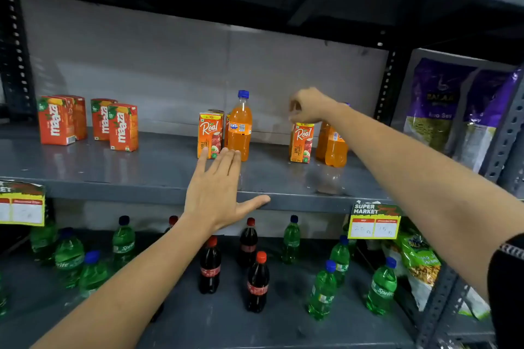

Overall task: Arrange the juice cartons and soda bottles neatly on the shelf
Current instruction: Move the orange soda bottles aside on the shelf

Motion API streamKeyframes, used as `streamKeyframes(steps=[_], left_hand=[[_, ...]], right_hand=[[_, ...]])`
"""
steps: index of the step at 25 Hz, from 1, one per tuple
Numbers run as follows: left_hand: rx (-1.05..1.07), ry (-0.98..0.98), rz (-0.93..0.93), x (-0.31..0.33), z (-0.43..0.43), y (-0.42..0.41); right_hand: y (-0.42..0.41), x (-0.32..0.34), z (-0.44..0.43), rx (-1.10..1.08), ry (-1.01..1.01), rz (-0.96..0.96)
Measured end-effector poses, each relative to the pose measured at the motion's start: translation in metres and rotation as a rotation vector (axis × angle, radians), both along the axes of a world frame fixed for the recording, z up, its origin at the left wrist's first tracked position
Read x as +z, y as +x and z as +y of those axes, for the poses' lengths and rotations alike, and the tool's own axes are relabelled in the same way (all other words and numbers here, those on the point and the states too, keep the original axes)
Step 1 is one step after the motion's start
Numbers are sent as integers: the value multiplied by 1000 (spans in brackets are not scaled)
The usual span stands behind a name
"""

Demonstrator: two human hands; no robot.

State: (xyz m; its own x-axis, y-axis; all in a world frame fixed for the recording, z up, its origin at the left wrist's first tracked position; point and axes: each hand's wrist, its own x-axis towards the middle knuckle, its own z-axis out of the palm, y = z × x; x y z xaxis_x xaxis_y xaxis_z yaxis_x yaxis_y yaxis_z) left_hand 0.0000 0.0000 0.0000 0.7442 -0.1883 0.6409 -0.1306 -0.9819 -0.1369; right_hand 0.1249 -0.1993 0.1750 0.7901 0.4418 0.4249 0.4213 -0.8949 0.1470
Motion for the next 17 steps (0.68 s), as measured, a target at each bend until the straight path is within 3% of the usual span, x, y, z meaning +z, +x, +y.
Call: streamKeyframes(steps=[3, 9, 13, 17], left_hand=[[7, 14, -44, 1, 0, -1], [-6, 42, -83, -4, 9, -3], [29, 32, -60, -6, 38, -13], [130, 65, -17, -3, 86, -20]], right_hand=[[10, -20, -8, -162, -153, 136], [22, -23, -10, -178, -132, 121], [8, -8, -4, -115, -187, 195], [-14, 6, 18, 3, -112, 313]])
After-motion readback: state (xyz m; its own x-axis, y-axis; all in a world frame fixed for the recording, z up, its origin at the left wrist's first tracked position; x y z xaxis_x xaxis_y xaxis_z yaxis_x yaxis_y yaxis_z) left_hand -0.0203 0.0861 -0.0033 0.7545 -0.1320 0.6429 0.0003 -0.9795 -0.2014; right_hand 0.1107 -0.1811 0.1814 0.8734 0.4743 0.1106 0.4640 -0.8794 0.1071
